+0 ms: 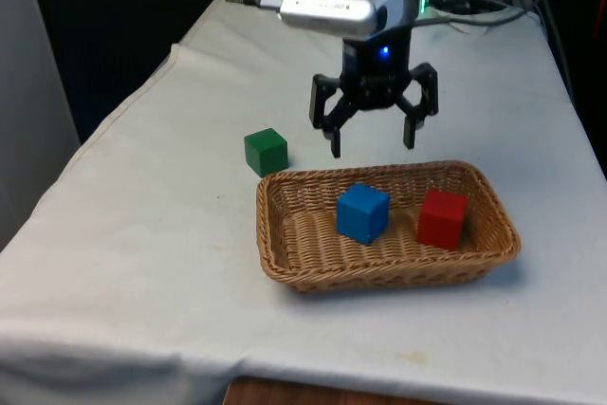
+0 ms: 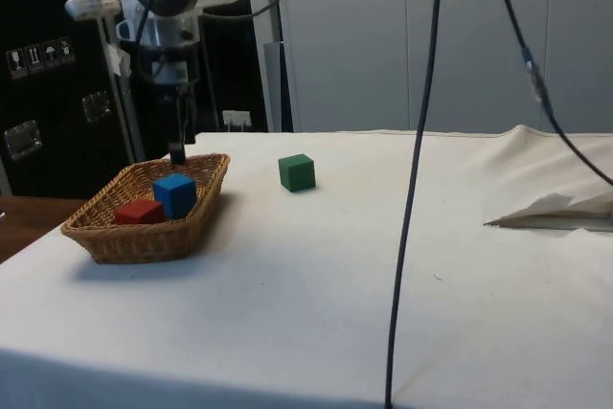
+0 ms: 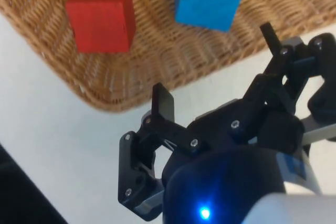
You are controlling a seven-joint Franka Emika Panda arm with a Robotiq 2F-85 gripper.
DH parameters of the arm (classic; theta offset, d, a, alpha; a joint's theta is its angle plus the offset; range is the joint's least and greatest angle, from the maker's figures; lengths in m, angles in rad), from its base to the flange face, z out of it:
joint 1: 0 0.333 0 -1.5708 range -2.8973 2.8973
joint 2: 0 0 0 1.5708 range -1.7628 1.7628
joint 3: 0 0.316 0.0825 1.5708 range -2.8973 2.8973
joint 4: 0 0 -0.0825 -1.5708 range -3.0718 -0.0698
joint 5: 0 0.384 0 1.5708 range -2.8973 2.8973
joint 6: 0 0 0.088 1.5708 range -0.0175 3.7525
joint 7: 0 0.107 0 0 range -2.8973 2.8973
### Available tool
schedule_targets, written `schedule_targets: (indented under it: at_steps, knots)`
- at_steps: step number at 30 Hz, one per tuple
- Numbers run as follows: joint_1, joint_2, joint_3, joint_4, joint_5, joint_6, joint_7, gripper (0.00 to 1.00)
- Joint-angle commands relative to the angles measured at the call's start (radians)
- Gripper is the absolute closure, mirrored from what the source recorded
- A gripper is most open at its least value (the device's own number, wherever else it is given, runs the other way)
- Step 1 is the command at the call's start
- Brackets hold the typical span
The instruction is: Pick up exactly two blocks and place them into the basket.
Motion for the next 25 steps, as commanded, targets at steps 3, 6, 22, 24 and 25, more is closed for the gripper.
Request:
schedule_targets:
  at_steps: [3, 6, 22, 24, 25]
  knots:
    - [0.011, -0.052, -0.006, -0.049, -0.016, -0.002, 0.008, 0.0]
    - [0.006, -0.073, 0.0, -0.067, -0.013, -0.001, 0.004, 0.0]
    - [0.014, -0.178, -0.006, -0.133, -0.033, -0.029, 0.082, 0.0]
    - [0.013, -0.176, -0.004, -0.133, -0.03, -0.026, 0.091, 0.0]
    - [0.009, -0.175, 0.0, -0.13, -0.026, -0.029, 0.082, 0.0]
